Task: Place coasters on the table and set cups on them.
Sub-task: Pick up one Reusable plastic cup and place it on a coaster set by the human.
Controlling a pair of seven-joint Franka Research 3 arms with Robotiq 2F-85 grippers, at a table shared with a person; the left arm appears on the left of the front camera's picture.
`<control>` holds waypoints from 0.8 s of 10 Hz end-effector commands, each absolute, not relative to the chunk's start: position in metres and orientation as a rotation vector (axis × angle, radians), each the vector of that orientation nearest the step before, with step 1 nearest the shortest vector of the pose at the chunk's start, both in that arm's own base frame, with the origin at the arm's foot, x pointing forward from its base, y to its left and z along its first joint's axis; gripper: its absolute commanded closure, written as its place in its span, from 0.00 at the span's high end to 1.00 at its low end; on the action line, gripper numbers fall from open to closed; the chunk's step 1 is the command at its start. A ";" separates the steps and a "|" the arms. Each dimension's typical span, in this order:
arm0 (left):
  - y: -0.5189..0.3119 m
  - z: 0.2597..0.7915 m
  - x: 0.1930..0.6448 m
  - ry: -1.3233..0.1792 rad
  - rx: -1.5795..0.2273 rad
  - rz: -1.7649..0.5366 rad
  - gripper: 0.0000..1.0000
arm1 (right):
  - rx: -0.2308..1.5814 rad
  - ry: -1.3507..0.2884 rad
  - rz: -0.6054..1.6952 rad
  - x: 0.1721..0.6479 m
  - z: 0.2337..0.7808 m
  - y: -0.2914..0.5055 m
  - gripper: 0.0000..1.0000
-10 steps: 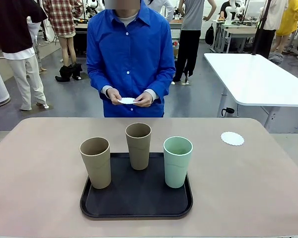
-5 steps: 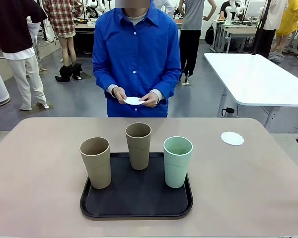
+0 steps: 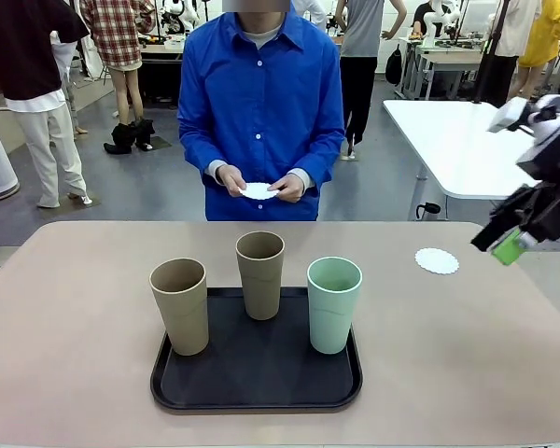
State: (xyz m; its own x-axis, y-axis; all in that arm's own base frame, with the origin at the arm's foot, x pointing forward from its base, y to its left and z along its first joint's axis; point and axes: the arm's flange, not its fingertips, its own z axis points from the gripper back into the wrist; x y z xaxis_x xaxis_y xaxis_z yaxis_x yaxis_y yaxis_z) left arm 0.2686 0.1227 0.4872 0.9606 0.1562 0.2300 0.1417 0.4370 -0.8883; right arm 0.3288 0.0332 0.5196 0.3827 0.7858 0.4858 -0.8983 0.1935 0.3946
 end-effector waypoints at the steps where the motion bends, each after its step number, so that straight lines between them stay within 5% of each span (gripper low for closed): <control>1: 0.124 0.489 0.269 -0.309 -1.140 0.003 1.00 | 0.614 -0.373 1.329 0.332 0.509 0.034 1.00; 4: 0.124 0.489 0.269 -0.309 -1.140 0.003 1.00 | 0.645 -0.650 1.332 0.337 0.502 0.033 1.00; 8: 0.124 0.489 0.269 -0.309 -1.140 0.003 1.00 | 0.634 -0.613 1.286 0.340 0.513 0.024 1.00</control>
